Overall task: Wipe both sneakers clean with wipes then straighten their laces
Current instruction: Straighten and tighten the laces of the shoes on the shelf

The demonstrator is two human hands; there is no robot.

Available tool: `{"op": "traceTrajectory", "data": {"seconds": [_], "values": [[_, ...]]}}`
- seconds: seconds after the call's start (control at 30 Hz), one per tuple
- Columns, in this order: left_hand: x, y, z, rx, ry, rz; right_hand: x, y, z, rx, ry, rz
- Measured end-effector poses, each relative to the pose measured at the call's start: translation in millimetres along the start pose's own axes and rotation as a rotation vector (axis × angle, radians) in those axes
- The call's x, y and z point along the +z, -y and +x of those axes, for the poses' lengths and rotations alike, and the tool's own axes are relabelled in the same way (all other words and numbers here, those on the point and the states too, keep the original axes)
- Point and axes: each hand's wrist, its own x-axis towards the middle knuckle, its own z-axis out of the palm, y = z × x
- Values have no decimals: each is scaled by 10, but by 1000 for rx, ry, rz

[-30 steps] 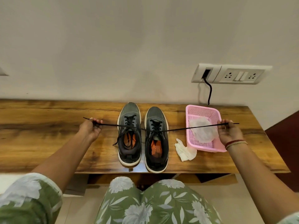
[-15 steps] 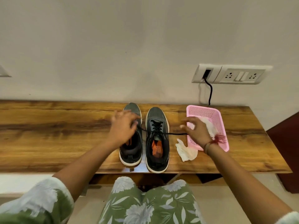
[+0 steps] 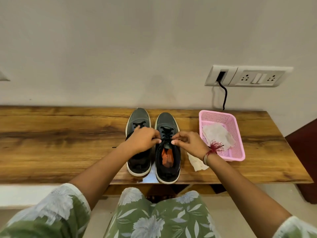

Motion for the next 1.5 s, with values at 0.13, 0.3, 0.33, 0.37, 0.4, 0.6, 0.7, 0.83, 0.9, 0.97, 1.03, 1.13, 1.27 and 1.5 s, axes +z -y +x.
{"op": "traceTrajectory", "data": {"seconds": [0.13, 0.3, 0.33, 0.37, 0.4, 0.6, 0.7, 0.83, 0.9, 0.97, 1.03, 1.13, 1.27, 1.5], "values": [[-11, -16, 17, -9, -36, -168, 18, 44, 31, 12, -19, 56], [-63, -26, -5, -35, -21, -63, -79, 84, 41, 16, 11, 23], [-73, -22, -15, -35, -18, -28, -114, 102, 21, 13, 19, 10], [-86, -18, -27, -34, -17, -6, -146, 119, -7, 8, 26, 1], [-107, -18, -42, -32, -15, 6, -173, 130, -33, 7, 34, -5], [-344, -70, -130, 3, 43, -61, -317, 58, -102, 114, 82, 209], [-430, -149, -167, -21, 20, -219, -328, 151, -94, 159, 61, 377], [-332, -236, -246, -139, -23, -663, -253, 252, -117, 173, 49, 617], [-234, -275, -301, -229, -96, -895, -198, 242, -127, 183, -5, 720], [-140, -320, -306, -294, -178, -1062, -124, 230, -122, 176, -52, 794], [-51, -383, -255, -323, -228, -1251, -44, 242, -102, 147, -76, 910], [53, -495, -171, -365, -268, -1495, 54, 357, -98, 162, -141, 1144], [161, -585, -134, -377, -323, -1622, 165, 395, -56, 215, -257, 1276], [276, -464, -70, -303, -453, -1461, 278, 264, 60, 205, -302, 1162]]}}
